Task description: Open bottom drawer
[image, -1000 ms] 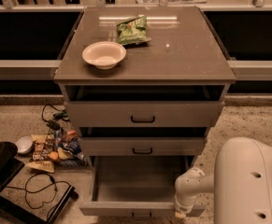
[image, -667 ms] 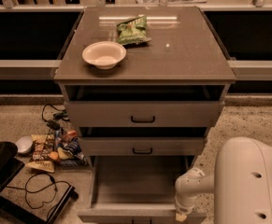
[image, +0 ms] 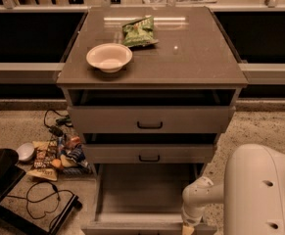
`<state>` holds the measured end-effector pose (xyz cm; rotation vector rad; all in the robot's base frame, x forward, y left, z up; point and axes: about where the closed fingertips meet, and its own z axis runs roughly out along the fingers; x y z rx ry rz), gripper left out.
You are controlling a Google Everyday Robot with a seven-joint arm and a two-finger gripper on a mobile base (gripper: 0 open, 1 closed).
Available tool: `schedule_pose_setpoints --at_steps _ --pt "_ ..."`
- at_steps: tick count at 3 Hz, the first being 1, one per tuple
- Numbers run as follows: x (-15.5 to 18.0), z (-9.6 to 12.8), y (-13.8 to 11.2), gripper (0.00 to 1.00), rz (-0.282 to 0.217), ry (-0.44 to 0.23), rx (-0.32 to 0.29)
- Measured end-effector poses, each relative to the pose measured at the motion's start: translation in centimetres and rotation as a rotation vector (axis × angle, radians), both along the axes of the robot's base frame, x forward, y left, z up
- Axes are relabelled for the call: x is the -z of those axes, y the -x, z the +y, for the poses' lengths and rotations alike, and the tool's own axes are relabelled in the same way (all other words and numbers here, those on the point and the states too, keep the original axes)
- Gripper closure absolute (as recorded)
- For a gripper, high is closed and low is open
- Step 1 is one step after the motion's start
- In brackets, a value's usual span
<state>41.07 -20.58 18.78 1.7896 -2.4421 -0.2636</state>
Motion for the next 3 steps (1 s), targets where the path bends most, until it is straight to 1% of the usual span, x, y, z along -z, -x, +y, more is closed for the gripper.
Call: schedule_pose_setpoints --at_steps 1,2,3 --pt "0.2 0.0 0.3 0.0 0.005 -0.001 0.0" --pt "0.2 0.0 0.4 0.0 0.008 -0.002 0.001" --pt "0.7 -0.4 6.3 0.27 0.118 -0.032 0.062"
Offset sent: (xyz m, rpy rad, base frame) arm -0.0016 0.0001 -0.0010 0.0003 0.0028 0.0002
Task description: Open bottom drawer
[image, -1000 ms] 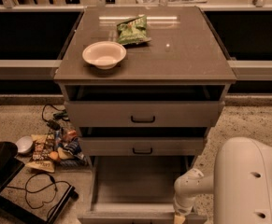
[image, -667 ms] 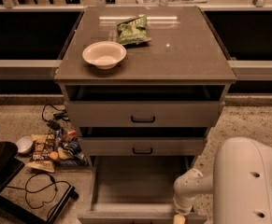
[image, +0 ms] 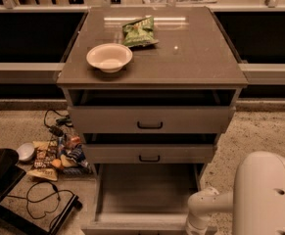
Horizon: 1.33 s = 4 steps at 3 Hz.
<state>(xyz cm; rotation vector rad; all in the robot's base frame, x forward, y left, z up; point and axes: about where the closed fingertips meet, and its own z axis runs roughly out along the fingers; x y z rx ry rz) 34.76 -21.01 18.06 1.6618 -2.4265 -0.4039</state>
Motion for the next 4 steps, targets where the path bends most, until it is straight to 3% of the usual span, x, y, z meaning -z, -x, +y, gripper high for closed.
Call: schedule_pose_setpoints --at_steps 1,3,4 --pt "-0.15 0.19 2.67 0.5 0.063 -0.007 0.025" --pt "-1.04 0.47 3.32 0.96 0.068 0.009 0.022" --pt "-1.04 0.47 3.32 0.0 0.068 0.009 0.022"
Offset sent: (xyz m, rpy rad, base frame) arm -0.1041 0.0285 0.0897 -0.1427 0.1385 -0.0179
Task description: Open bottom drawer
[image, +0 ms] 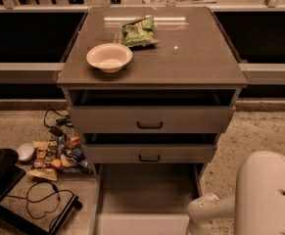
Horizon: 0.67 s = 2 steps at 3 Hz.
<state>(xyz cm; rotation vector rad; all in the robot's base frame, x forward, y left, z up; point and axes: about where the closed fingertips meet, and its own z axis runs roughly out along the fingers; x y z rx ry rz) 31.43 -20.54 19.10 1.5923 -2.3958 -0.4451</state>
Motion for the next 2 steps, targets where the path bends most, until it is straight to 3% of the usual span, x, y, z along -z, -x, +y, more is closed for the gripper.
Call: schedule_pose_setpoints --at_steps 1,2 --pt "0.0 0.0 0.0 0.0 0.0 0.0 0.0" --pt "-1.8 -0.2 -0.8 0.0 -0.055 0.018 -0.01"
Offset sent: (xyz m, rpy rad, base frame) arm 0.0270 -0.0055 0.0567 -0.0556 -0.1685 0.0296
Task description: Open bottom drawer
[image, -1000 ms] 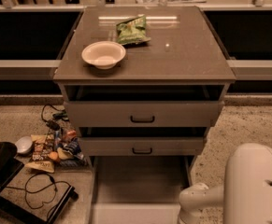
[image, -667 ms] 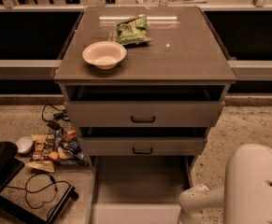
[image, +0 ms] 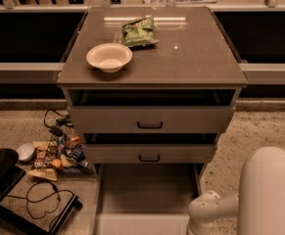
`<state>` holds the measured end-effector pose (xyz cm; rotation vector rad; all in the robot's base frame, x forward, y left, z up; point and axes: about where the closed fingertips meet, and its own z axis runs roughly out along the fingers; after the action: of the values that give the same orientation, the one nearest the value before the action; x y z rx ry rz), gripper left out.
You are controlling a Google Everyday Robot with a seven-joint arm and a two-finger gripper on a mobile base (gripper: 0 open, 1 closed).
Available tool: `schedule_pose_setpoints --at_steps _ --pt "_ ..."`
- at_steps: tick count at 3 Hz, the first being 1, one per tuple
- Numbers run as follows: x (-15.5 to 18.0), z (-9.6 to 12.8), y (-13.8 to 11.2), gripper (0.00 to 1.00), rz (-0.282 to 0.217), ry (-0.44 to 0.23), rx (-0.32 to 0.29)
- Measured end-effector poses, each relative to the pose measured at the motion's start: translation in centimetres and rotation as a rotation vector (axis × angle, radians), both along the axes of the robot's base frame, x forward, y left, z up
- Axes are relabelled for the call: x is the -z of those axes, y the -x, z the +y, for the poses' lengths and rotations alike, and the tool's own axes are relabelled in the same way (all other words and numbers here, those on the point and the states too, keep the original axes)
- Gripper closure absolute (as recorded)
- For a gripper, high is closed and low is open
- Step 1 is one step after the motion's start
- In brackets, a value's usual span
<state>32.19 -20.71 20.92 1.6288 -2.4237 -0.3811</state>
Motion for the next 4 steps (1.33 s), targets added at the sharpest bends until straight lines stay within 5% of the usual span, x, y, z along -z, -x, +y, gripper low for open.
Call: schedule_pose_setpoints --at_steps 1,2,3,4 --pt "-5.2 -0.2 0.2 0.0 -0.111 -0.012 -0.029" --pt "-11.9 -0.1 2.6 0.0 -0.171 -0.045 -0.077" --pt "-19.3 -0.1 3.0 0.0 -0.248 -0.087 -0.054" --pt "-30.5 -1.5 1.3 0.0 -0.403 -0.066 0.031"
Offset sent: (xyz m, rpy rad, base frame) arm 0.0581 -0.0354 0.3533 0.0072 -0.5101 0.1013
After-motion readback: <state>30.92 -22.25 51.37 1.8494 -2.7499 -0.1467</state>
